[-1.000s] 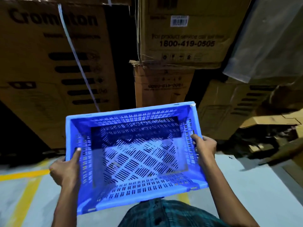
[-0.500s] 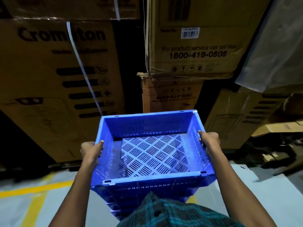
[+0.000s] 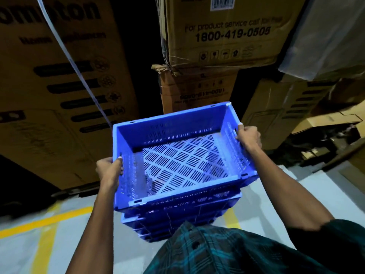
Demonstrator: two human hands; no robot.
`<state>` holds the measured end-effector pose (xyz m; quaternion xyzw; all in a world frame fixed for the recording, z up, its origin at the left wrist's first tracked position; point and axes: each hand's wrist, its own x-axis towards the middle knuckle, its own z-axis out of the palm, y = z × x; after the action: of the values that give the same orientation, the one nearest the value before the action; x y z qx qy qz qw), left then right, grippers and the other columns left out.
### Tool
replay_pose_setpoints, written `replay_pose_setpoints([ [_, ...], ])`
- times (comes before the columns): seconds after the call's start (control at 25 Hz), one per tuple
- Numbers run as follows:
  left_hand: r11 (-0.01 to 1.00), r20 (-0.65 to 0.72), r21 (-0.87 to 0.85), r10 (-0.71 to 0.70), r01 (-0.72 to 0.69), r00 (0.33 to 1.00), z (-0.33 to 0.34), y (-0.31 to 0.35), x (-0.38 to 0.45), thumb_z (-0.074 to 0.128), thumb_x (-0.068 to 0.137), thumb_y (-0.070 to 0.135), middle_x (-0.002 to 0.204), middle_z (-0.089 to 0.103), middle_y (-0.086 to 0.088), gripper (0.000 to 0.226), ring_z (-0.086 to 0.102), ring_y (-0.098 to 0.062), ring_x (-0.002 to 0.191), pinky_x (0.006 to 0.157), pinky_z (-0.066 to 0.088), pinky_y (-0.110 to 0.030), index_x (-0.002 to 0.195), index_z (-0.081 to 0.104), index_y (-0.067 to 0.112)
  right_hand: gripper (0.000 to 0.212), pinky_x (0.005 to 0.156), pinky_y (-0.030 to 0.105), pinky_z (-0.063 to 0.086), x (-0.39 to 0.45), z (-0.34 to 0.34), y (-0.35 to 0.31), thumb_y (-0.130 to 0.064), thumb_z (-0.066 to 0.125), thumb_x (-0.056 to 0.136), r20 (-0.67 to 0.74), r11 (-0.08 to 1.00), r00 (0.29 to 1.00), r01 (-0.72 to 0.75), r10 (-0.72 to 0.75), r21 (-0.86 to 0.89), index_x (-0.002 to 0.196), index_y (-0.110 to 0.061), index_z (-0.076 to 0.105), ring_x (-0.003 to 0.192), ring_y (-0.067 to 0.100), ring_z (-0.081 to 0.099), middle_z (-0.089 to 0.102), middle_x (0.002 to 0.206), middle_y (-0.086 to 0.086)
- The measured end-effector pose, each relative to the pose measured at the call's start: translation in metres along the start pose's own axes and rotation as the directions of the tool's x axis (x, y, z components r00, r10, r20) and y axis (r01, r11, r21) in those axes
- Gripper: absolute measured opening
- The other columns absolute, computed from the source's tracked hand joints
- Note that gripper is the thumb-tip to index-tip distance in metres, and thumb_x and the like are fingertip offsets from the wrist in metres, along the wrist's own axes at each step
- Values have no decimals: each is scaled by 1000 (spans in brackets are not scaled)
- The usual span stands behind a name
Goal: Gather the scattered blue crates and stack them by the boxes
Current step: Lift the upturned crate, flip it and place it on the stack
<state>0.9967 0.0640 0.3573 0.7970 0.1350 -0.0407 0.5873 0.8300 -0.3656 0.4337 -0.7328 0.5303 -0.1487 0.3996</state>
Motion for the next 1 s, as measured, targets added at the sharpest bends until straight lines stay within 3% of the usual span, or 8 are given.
replay_pose_setpoints([
  [0.2,999,-14,47,-9,10,1000,-9,4,12,64,83,23,60,56,-11,20,44,-18,45,47,36,-26,70,64,8,69,90,38,51,14,13,7,-64,34,77,97,990,995,3,10,-138,106,-15,72,100,34,66,72,107,15],
  [0.36,995,-52,92,-22,27,998,-16,4,14,65,80,29,55,55,-10,27,44,-19,44,49,39,-31,63,62,9,59,83,34,48,7,15,4,-57,37,90,122,989,992,31,-14,-144,106,-12,72,100,34,66,73,103,17],
  [0.44,992,-60,116,-45,52,997,-20,-7,14,65,77,35,55,58,-10,32,46,-20,43,51,41,-33,66,65,5,52,76,32,48,10,15,8,-53,40,95,156,989,988,18,5,-149,97,-12,72,92,33,68,74,93,16],
  [0.52,992,-36,107,-59,63,998,-22,-11,10,66,80,34,58,61,-10,28,47,-20,44,52,42,-33,70,68,7,52,62,29,47,13,15,16,-53,43,94,169,995,986,11,6,-99,86,-9,70,67,30,66,71,74,13],
  [0.64,994,-5,100,-35,35,999,-22,-6,7,65,89,23,64,61,-11,21,45,-18,47,51,39,-29,73,66,10,53,44,24,41,20,23,32,-52,47,89,175,998,985,0,-10,58,79,-5,68,37,23,49,63,55,11],
  [0.76,993,22,119,-29,26,999,-24,-4,9,63,90,24,66,62,-11,20,47,-20,50,52,41,-33,79,67,8,48,43,23,38,18,25,32,-49,49,93,159,994,987,-4,-14,110,70,-9,63,35,21,44,59,53,9],
  [0.88,982,11,190,2,-4,1000,-33,-9,19,61,82,40,63,65,-12,31,52,-23,48,52,48,-42,73,66,10,45,43,22,35,12,30,24,-46,50,95,175,992,985,-16,-7,127,66,-13,59,37,20,42,57,55,9],
  [1.0,965,-1,261,27,-25,1000,-41,-24,45,57,73,55,66,69,-13,42,62,-39,53,53,55,-50,76,67,15,43,43,24,36,3,39,20,-46,50,95,198,990,980,-35,7,139,68,-13,60,38,20,41,57,55,8],
])
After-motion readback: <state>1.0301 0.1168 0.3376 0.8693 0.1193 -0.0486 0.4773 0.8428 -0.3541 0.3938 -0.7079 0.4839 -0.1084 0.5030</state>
